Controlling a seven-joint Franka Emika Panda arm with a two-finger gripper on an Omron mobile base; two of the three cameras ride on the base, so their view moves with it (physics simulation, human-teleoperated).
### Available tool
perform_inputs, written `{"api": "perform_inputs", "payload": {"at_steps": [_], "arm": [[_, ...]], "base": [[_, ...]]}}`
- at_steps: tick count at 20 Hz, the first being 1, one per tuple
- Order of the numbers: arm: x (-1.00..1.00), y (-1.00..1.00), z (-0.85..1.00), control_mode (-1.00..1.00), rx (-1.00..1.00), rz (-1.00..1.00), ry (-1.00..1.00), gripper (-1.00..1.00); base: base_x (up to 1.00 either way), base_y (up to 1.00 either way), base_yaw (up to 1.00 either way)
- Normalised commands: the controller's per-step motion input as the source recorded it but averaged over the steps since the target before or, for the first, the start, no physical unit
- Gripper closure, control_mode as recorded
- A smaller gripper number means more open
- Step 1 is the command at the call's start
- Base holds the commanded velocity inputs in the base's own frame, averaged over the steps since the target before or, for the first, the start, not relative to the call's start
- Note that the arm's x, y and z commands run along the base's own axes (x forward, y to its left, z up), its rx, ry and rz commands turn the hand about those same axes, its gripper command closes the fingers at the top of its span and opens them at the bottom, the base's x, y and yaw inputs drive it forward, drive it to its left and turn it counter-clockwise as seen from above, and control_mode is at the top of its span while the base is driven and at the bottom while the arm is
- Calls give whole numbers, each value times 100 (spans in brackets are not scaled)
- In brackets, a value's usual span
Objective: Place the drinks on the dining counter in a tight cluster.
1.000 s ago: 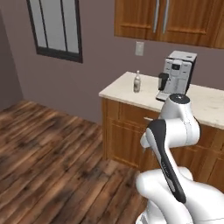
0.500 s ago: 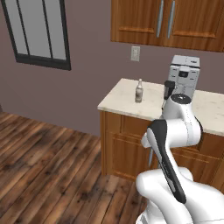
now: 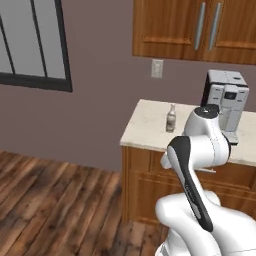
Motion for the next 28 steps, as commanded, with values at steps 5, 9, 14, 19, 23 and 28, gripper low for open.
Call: {"api": "perform_inputs", "payload": {"at_steps": [5, 9, 14, 19, 23, 28], "arm": [[0, 0, 0, 100, 0, 0, 0, -100], [0, 0, 0, 100, 0, 0, 0, -100], [0, 0, 0, 100, 0, 0, 0, -100], [0, 0, 0, 100, 0, 0, 0, -100], [0, 0, 0, 100, 0, 0, 0, -100], [0, 0, 0, 100, 0, 0, 0, -100]], "base": [[58, 39, -51], [57, 39, -51], [62, 39, -48], [70, 41, -36], [63, 43, -28], [48, 35, -15]]}}
